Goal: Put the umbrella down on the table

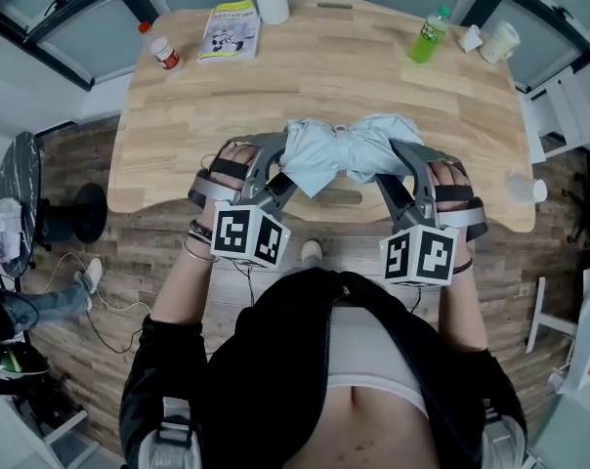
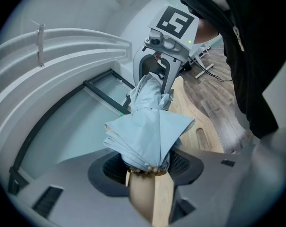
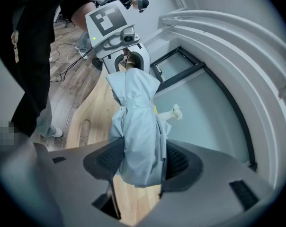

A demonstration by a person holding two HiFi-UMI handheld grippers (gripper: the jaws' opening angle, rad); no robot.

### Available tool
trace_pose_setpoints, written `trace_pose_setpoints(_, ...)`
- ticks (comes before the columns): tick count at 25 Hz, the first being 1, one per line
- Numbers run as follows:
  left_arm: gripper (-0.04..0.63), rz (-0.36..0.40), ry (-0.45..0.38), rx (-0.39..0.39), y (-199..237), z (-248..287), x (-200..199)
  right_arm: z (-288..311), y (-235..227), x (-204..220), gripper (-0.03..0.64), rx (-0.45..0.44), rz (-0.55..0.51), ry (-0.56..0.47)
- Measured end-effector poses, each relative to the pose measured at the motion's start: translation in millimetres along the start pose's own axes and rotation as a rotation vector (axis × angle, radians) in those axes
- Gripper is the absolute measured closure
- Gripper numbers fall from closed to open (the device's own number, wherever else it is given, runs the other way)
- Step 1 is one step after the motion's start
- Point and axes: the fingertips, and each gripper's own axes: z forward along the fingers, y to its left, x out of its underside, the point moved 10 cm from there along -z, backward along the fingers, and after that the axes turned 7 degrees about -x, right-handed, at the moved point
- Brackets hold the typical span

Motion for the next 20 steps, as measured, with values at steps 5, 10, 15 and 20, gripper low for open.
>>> trace_pose_setpoints(5, 0.380, 0.005, -0.008, 0.008, 10, 9, 6, 9, -10, -1, 0.356, -0.002, 0.006, 0.007)
trace_pose_setpoints(10, 0.380, 0.003, -0.008, 0.009, 16, 17, 4, 12, -18, 5, 0.357, -0.004, -0.003, 0.003)
trace_pose_setpoints(15, 0.380, -0.007, -0.001, 0.003, 20, 30, 0, 18, -29, 16, 0.359, -0.012, -0.017, -0.008)
trace_pose_setpoints(20, 0.380, -0.017, 0.002, -0.006, 23, 43, -3, 24, -38, 26, 0.360, -0.013, -0.034, -0.015)
